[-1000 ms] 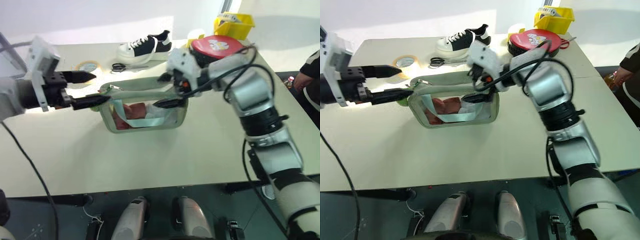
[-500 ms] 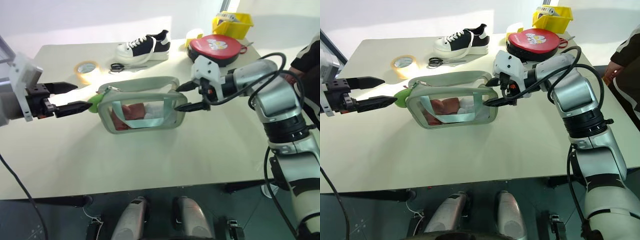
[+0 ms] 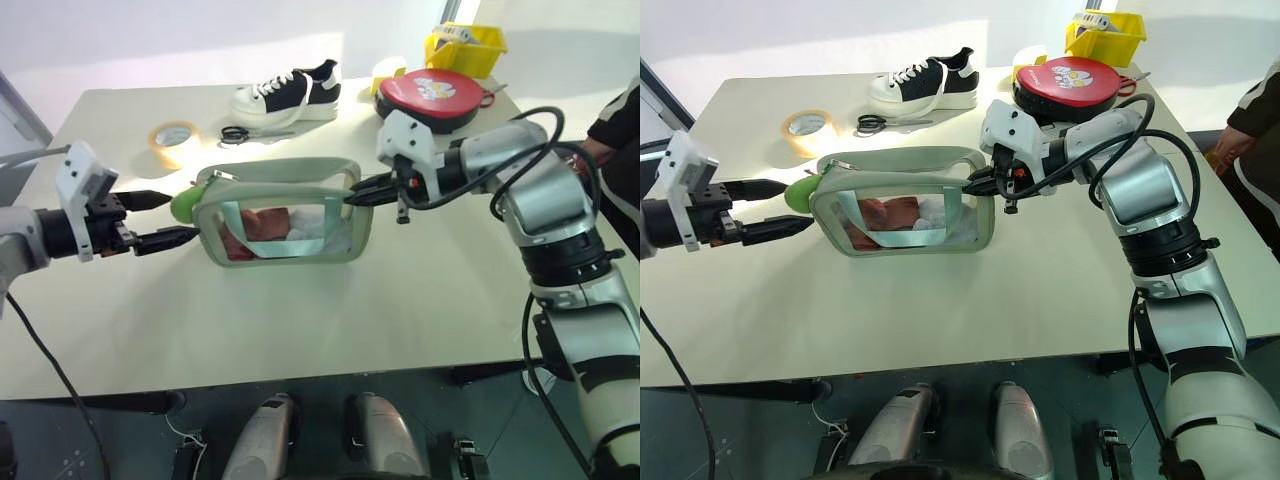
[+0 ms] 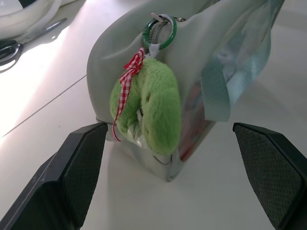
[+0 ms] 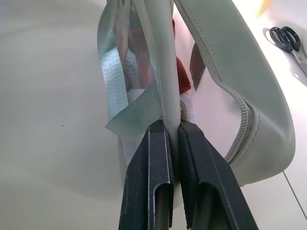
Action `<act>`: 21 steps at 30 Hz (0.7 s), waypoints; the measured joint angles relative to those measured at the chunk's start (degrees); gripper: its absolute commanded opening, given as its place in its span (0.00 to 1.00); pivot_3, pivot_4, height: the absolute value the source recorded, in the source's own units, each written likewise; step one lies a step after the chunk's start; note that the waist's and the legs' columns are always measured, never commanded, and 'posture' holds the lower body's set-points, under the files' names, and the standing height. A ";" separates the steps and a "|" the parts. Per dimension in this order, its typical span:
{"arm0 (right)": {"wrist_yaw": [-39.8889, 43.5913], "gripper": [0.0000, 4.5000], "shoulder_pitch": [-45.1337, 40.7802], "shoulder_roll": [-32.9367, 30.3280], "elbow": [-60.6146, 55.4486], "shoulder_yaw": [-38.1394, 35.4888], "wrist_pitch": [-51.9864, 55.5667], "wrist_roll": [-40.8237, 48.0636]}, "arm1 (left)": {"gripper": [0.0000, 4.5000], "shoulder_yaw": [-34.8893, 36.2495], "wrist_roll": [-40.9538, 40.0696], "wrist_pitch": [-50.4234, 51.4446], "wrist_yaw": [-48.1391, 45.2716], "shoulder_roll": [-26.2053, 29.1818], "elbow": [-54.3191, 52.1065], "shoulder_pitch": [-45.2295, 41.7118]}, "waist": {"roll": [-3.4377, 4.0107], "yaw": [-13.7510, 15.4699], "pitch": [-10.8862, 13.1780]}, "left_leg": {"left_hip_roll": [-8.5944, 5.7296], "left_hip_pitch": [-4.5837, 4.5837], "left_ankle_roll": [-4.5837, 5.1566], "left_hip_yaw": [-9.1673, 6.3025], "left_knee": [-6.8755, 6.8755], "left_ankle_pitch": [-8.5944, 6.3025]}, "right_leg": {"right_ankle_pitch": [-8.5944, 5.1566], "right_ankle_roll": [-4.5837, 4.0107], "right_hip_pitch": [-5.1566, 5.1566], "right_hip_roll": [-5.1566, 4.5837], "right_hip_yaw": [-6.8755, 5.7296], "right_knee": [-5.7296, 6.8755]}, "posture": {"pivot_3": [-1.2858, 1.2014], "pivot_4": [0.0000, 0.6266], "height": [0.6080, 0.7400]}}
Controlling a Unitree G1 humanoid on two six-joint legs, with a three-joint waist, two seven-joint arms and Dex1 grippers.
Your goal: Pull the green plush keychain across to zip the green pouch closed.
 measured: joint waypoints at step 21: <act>-1.78 0.00 0.00 0.30 -1.46 0.59 0.55 -0.07 | 0.01 -7.76 2.23 -1.22 -0.22 -5.83 4.69 -19.40 | -0.02 0.14 -0.01 | -0.02 0.00 0.09 0.00 0.07 0.04 | 0.11 0.20 0.08 0.02 -0.02 -0.06 | 0.52 0.24 1.00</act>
